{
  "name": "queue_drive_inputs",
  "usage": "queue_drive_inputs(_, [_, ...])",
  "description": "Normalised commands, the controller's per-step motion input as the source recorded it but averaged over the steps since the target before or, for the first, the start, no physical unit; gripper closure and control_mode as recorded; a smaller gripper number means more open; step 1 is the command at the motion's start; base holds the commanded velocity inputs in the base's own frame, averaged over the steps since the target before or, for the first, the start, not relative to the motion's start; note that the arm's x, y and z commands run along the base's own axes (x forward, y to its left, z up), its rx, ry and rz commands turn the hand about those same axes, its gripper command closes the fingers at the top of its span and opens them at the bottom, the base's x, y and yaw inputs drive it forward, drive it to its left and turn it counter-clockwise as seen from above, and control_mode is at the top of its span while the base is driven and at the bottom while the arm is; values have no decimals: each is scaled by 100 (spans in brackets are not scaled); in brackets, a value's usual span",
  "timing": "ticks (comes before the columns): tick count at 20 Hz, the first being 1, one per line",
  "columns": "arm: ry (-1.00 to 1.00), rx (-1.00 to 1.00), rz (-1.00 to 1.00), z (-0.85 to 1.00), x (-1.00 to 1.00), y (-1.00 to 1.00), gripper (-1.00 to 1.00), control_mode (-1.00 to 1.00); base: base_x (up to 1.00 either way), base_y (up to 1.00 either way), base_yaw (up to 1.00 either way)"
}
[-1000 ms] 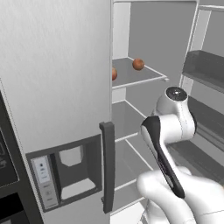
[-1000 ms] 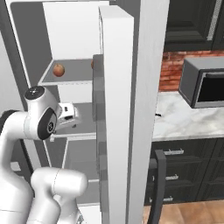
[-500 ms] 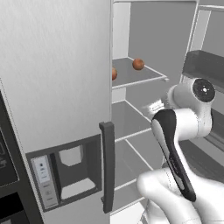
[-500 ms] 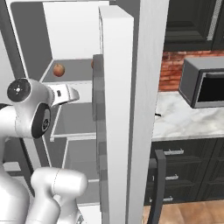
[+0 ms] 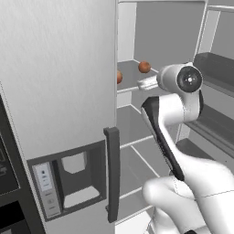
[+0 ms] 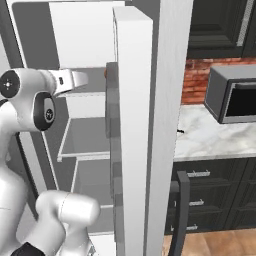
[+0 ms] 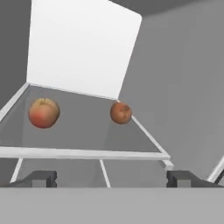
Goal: Open the fridge, remove the peach, onion, and fish, and place them on any counter.
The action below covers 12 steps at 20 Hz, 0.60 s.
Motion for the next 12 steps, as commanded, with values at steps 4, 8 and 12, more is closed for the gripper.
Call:
queue_drive_inputs(4, [3,8,-12,67,95,1,-100,-100,0,0,0])
queue_drive_inputs(8, [17,10,-5,23,99,0,-100,-100,0,0,0])
queue_drive_inputs(12, [23,4,-4,-13,99,-8,-100,-100,0,0,0])
